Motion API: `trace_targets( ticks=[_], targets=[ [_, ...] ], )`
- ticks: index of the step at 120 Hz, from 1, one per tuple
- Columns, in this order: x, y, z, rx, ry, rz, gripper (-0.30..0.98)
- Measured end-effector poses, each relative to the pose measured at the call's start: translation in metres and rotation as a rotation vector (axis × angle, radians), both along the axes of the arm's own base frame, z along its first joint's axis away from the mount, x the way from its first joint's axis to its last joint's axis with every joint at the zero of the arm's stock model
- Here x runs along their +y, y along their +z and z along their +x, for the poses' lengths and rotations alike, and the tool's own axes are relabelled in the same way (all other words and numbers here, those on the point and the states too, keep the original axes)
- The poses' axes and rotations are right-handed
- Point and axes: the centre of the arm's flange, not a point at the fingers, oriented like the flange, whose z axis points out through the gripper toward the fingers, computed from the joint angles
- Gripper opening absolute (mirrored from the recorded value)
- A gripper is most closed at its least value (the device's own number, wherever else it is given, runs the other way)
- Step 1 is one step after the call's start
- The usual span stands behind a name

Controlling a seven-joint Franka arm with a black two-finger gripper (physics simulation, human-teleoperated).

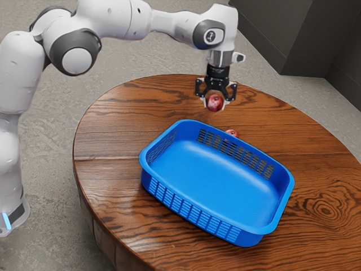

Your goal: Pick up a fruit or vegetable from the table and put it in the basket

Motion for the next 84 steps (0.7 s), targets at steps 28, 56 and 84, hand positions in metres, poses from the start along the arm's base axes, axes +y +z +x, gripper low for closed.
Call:
trace_targets(
  ticks=[28, 56, 84],
  targets=[
    [-0.074, 0.046, -0.005, -0.068, -0.106, 0.032, 0.35],
    [-0.179, 0.093, -0.038, -0.121, -0.233, 0.068, 0.33],
    [-0.225, 0.098, -0.071, -0.101, -0.255, 0.073, 0.35]
  ],
)
